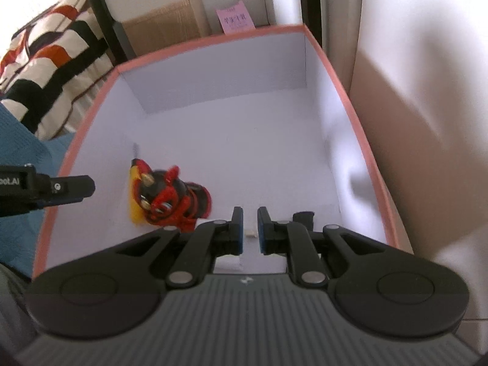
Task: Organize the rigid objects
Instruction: 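Open both tools to drop the screwdriver and USB stick into the box, then withdraw both tools from the box back toward the white clip and charger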
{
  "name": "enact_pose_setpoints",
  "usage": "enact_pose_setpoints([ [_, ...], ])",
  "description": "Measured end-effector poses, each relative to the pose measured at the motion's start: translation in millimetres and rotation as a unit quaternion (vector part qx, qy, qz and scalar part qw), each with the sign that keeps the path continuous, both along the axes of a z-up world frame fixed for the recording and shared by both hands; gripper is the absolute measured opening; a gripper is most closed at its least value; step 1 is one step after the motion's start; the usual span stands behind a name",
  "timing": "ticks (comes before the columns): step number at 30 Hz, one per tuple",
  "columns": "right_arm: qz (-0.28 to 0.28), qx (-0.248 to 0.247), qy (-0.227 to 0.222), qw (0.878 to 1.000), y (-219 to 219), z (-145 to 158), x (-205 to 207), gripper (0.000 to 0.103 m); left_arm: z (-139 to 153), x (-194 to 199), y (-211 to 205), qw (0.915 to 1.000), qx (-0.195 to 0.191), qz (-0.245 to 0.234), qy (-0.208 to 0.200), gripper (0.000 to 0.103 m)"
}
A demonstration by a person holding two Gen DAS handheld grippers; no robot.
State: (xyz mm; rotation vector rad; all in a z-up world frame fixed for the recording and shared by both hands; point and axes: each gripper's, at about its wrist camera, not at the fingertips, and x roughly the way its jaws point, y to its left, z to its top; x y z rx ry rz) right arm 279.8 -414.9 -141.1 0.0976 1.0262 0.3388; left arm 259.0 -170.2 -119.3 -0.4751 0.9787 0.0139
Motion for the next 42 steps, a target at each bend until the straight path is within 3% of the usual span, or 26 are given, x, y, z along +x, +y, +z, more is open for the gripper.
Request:
enact_pose_setpoints([
  [15, 0.003, 0.03, -0.09, 0.996, 23, 87, -37, 0.014, 97, -57, 23, 0.9915, 0.039, -0.007, -0.124, 0.022],
  [20, 0.01, 0.038, -0.113, 0.993, 35, 106, -56, 0.014, 118, -84, 42, 0.987, 0.035, 0.0, -0.157, 0.022],
  [29, 0.027, 0.03, -0.148, 0.988, 69, 122, -91, 0.013, 123, -125, 83, 0.9822, 0.036, 0.022, -0.183, 0.022],
  [42, 0.066, 0.013, -0.157, 0.985, 128, 109, -123, 0.013, 90, -180, 130, 0.9788, 0.057, 0.059, -0.188, 0.022],
])
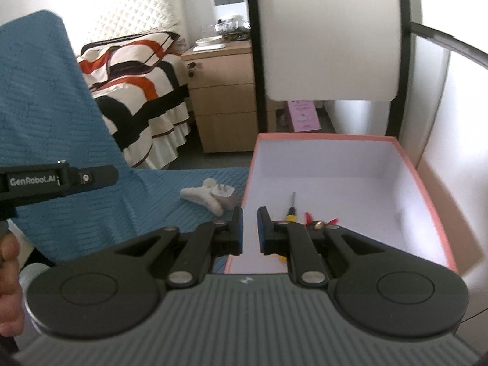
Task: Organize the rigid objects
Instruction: 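Withdraw both tools from the box back toward the white clip and charger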
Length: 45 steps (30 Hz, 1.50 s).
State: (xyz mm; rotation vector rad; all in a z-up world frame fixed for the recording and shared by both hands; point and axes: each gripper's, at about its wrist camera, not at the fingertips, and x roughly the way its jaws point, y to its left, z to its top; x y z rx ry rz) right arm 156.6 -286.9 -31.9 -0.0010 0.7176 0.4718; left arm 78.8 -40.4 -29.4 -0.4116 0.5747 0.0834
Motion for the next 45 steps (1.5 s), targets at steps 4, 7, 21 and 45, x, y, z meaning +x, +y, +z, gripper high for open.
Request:
enact_pose_setpoints([
  [4, 0.011, -0.001, 0.009, 1.0, 15, -12, -10, 0.013, -11, -13, 11, 0.9999, 0.011, 0.011, 0.002, 0.022],
  [7, 0.015, 0.0, 0.019, 1.0, 24, -21, -16, 0.014, -19, -20, 16, 0.9998, 0.015, 0.014, 0.002, 0.022],
  [21, 0.006, 0.001, 0.034, 0.999, 38, -61, -36, 0.013, -59, -28, 33, 1.0, 0.005, 0.003, 0.002, 0.022],
  [45, 0.015, -0.001, 0.018, 1.0, 83, -97, 2, 0.013, -129, 30, 101, 0.9992, 0.018, -0.029, 0.019, 0.037],
])
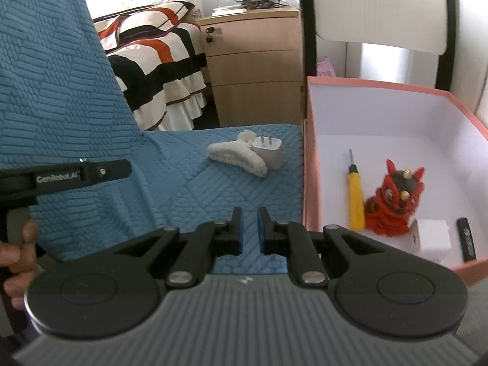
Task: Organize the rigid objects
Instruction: 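Withdraw both tools from the box back toward the white clip and charger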
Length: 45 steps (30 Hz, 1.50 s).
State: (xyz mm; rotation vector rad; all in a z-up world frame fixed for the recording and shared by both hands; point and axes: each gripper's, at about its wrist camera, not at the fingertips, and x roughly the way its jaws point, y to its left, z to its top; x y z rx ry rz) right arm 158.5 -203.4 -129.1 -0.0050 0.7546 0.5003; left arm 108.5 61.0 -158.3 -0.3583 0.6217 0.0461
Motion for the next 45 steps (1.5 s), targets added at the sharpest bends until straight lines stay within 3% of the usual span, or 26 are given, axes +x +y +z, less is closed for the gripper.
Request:
enact_pose_setpoints([
  [5, 0.007, -0.003, -0.008, 1.0, 15, 3, 12, 0.014, -4, 20, 13, 0.9997, -0.012, -0.011, 0.015, 0.037],
  [15, 0.028, -0.031, -0.031, 0.999, 46, -1, 37, 0.014, -27, 61, 43, 0.9939, -0.094, -0.025, 0.053, 0.037],
  [19, 0.035, -0.045, -0.038, 0.998, 58, -6, 49, 0.031, -39, 82, 53, 0.9886, -0.134, -0.02, 0.067, 0.037],
  [35, -0.015, -0.089, -0.034, 0.995, 79, -37, 124, 0.034, -67, 170, 46, 0.986, -0.128, -0.03, 0.102, 0.037],
  [41, -0.033, -0.104, -0.037, 0.993, 83, -47, 140, 0.033, -81, 192, 50, 0.9811, -0.154, -0.024, 0.115, 0.037],
  [45, -0.038, -0.113, -0.022, 0.993, 85, -54, 147, 0.033, -91, 195, 53, 0.9717, -0.198, -0.01, 0.128, 0.037],
])
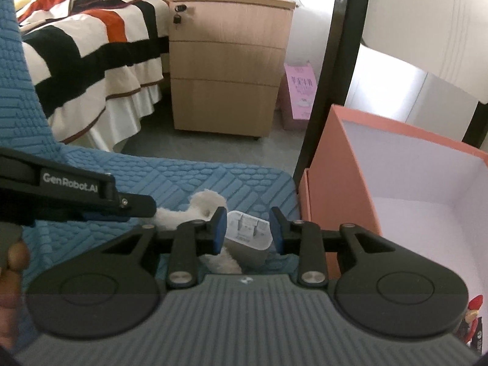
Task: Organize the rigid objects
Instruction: 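Withdraw both tools from the box back toward the white clip and charger, then lower the left tool onto the white fluffy clip while the right tool grips the white charger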
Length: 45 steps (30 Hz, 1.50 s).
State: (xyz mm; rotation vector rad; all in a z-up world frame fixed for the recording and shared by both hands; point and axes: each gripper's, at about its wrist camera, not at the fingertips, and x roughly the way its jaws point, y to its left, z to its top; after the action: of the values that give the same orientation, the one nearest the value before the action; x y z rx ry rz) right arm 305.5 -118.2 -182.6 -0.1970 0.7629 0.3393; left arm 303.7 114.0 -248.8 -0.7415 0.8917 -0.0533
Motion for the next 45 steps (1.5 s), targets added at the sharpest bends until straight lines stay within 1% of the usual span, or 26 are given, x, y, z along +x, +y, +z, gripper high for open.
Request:
enact_pose_setpoints([
  [2, -0.005, -0.006, -0.008, 1.0, 0, -1, 1, 0.032, -2, 2, 1, 0.9998, -0.013, 0.011, 0.006, 0.036],
  [5, -0.009, -0.006, -0.006, 1.0, 0, -1, 2, 0.031, -6, 5, 4, 0.999, -0.026, 0.033, 0.017, 0.037],
  [8, -0.01, -0.003, -0.004, 1.0, -1, -1, 2, 0.024, -10, 4, 8, 0.9974, -0.043, 0.051, 0.028, 0.037],
  [10, -0.008, -0.001, -0.001, 1.0, -1, -1, 1, 0.018, -11, 5, 7, 0.9969, -0.045, 0.056, 0.031, 0.037],
  [13, -0.007, 0.0, 0.003, 1.0, -1, 0, 0, 0.017, -10, 4, 5, 0.9958, -0.045, 0.07, 0.039, 0.037],
  [15, -0.008, 0.003, 0.005, 1.0, -2, 1, 0, 0.017, -10, 2, 6, 0.9938, -0.057, 0.083, 0.048, 0.037],
  [18, -0.011, 0.008, 0.009, 1.0, -2, 2, -1, 0.017, -13, -2, 9, 0.9889, -0.086, 0.103, 0.064, 0.037],
  [20, -0.01, 0.004, 0.007, 1.0, -2, 2, -3, 0.017, -14, -4, 10, 0.9856, -0.096, 0.116, 0.077, 0.037],
  [21, -0.01, 0.001, 0.005, 1.0, -2, 1, -4, 0.017, -14, -5, 11, 0.9833, -0.101, 0.126, 0.083, 0.037],
  [23, -0.011, -0.001, 0.003, 1.0, -2, 1, -5, 0.017, -16, -6, 13, 0.9777, -0.123, 0.143, 0.093, 0.037],
  [24, -0.011, -0.002, 0.002, 1.0, -2, 1, -6, 0.017, -17, -6, 13, 0.9752, -0.135, 0.147, 0.096, 0.037],
  [28, -0.016, -0.003, 0.002, 1.0, -4, 1, -7, 0.017, -22, -6, 12, 0.967, -0.162, 0.167, 0.103, 0.036],
  [29, -0.017, -0.004, 0.002, 1.0, -4, 1, -7, 0.017, -23, -6, 11, 0.9657, -0.167, 0.169, 0.105, 0.035],
  [32, -0.015, -0.006, 0.001, 1.0, -4, 1, -10, 0.017, -24, -6, 9, 0.9646, -0.17, 0.174, 0.103, 0.03],
  [34, -0.012, -0.009, -0.002, 1.0, -4, 1, -13, 0.017, -23, -6, 9, 0.9654, -0.167, 0.172, 0.102, 0.027],
  [35, -0.011, -0.01, -0.003, 1.0, -4, 1, -15, 0.017, -22, -7, 9, 0.9662, -0.166, 0.168, 0.102, 0.025],
  [36, -0.01, -0.01, -0.003, 1.0, -4, 1, -16, 0.017, -21, -9, 9, 0.9667, -0.165, 0.166, 0.103, 0.02],
  [37, -0.009, -0.01, -0.003, 1.0, -5, 1, -17, 0.017, -20, -11, 11, 0.9668, -0.166, 0.164, 0.104, 0.018],
  [39, -0.008, -0.008, -0.001, 1.0, -6, 1, -20, 0.016, -18, -17, 15, 0.9673, -0.17, 0.159, 0.101, 0.017],
  [45, 0.0, -0.003, 0.003, 1.0, -7, 2, -32, 0.016, -7, -45, 31, 0.9708, -0.163, 0.151, 0.09, 0.015],
])
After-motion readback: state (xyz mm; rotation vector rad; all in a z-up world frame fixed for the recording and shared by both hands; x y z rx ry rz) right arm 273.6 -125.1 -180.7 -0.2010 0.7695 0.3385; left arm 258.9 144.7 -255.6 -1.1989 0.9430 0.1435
